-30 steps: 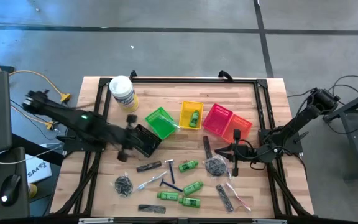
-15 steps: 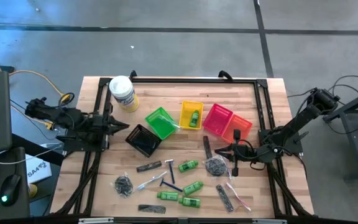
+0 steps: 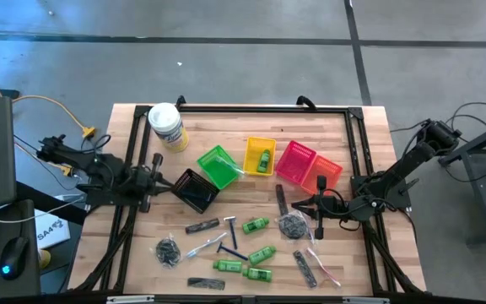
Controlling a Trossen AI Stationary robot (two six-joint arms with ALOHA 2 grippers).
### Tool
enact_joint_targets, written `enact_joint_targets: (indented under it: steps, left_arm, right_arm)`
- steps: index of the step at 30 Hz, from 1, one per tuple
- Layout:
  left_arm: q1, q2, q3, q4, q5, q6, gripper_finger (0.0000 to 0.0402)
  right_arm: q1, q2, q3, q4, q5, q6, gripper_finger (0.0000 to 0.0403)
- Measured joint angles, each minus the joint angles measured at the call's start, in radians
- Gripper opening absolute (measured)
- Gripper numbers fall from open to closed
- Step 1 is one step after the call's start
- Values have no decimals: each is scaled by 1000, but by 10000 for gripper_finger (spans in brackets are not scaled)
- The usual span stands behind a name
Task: Pick & Place Travel size toiletries
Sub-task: Put the black comb into the red bin
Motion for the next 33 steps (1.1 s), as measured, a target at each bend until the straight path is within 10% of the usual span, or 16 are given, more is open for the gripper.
enact_joint_targets:
  steps: [33]
  left_arm:
    - [0,6,-132,119,126,12,0]
  right_arm:
    - [-2,0,0,-97,-55,146,7]
